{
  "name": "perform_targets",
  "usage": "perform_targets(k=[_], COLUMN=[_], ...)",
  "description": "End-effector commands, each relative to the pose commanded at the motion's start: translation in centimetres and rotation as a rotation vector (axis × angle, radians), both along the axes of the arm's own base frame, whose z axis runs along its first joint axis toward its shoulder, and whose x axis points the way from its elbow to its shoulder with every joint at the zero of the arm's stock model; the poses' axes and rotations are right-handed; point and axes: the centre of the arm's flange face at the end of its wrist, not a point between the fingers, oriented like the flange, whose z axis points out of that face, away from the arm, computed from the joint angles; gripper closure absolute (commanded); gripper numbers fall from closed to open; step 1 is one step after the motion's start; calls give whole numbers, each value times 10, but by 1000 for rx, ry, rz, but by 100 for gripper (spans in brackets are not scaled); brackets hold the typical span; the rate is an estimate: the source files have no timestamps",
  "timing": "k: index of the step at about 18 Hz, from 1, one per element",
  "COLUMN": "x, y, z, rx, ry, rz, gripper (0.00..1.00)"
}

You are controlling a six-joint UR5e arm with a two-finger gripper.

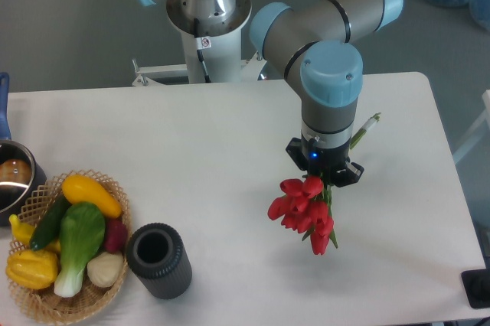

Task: Insert the flowers into the vase
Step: 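Carry the red tulip bunch in the gripper toward the black vase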

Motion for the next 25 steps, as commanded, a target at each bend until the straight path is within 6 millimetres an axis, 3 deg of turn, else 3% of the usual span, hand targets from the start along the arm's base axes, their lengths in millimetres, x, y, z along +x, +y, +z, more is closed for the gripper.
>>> perform_targets(k=[4, 11, 18, 25], x=[11, 36, 67, 85], y=[5, 12, 14, 30], z=[12, 77, 125, 146], rx=[40, 356, 697, 996], ry=[-19, -32, -105, -322], rz=[-14, -54, -46, -172], gripper=[100, 100, 100, 100])
